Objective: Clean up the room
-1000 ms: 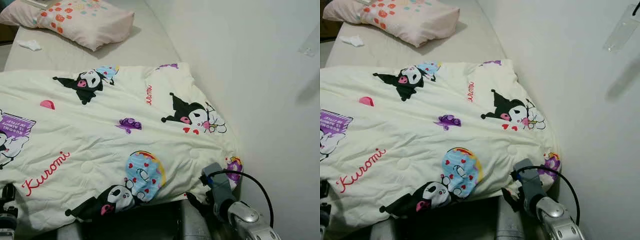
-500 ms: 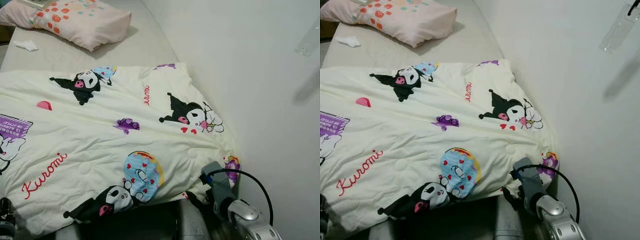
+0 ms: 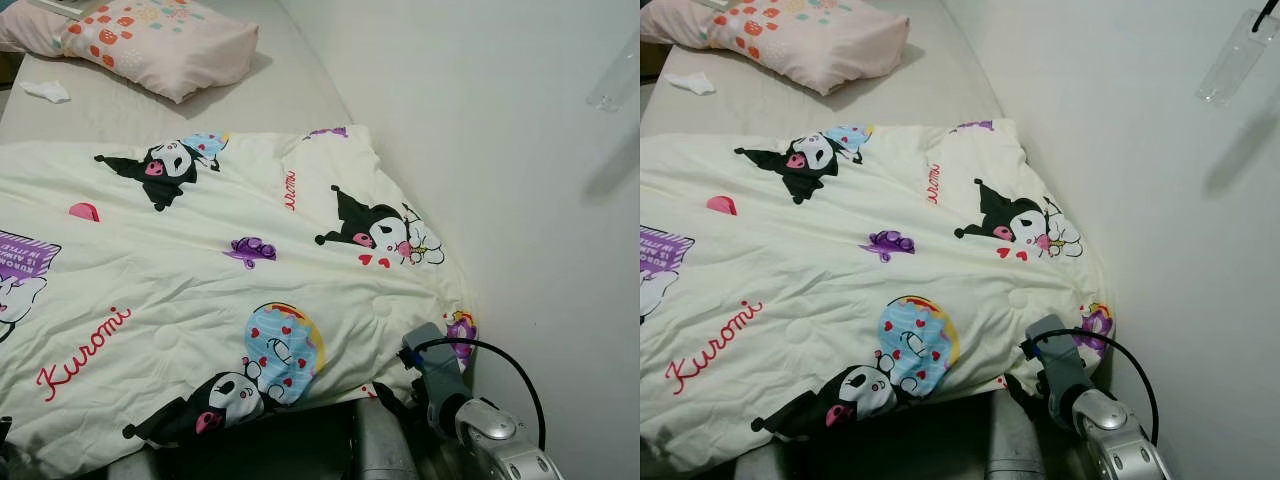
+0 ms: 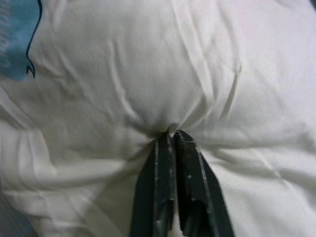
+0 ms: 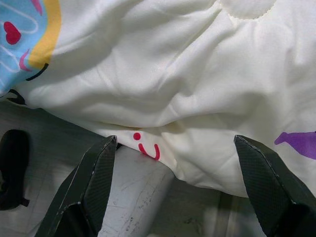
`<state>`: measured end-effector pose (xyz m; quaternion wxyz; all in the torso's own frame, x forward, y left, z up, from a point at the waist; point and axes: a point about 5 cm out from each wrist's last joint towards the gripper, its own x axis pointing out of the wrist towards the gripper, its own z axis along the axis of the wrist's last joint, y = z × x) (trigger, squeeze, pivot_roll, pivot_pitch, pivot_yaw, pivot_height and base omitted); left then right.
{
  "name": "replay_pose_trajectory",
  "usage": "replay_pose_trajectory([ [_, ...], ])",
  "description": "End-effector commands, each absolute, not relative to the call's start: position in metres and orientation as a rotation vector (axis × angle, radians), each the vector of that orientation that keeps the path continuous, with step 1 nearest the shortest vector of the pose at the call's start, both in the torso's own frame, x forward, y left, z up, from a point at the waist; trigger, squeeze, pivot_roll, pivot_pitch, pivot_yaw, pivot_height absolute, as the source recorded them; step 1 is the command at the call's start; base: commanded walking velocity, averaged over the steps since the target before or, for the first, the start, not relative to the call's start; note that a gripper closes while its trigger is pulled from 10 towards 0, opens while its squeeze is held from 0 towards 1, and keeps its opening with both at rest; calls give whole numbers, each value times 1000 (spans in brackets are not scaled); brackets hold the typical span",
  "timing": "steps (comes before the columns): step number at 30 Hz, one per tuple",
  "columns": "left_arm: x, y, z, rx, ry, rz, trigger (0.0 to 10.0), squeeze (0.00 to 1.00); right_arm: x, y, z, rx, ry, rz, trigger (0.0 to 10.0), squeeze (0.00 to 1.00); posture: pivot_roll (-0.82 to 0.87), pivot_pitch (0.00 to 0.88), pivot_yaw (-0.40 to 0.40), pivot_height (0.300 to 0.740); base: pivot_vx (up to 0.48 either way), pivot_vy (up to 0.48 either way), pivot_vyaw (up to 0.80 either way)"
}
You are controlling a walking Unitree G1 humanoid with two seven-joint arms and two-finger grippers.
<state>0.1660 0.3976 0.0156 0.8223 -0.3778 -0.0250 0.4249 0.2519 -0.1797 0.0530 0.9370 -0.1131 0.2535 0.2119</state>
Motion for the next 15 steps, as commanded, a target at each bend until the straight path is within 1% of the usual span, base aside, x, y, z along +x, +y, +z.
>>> replay_pose_trajectory([
  [1, 157, 402, 13, -803, -38, 941, 0, 0, 248, -181, 47, -229, 540, 430, 10000, 0, -116, 217, -118, 511, 0, 0, 0],
  [9, 158, 410, 22, -780, -57, 940, 0, 0, 250, -180, 47, -223, 534, 429, 10000, 0, -111, 216, -117, 511, 0, 0, 0],
  [10, 161, 409, 24, -796, -74, 899, 0, 0, 250, -180, 47, -224, 534, 429, 10000, 0, -109, 214, -116, 511, 0, 0, 0],
  [11, 161, 409, 24, -796, -74, 899, 0, 0, 250, -180, 47, -224, 534, 429, 10000, 0, -109, 214, -116, 511, 0, 0, 0],
  [12, 169, 402, 23, -822, -77, 793, 0, 0, 251, -180, 46, -224, 534, 431, 10000, 0, -107, 214, -116, 511, 0, 0, 0],
  [13, 169, 399, 21, -803, -60, 769, 0, 0, 251, -179, 46, -225, 534, 433, 10000, 0, -106, 212, -114, 511, 0, 0, 0],
  [14, 168, 397, 20, -788, -47, 757, 0, 0, 251, -179, 46, -225, 534, 434, 10000, 0, -106, 212, -114, 511, 0, 0, 0],
  [15, 159, 401, 18, -764, -35, 800, 0, 0, 251, -179, 46, -226, 533, 435, 10000, 0, -106, 210, -112, 511, 0, 0, 0],
])
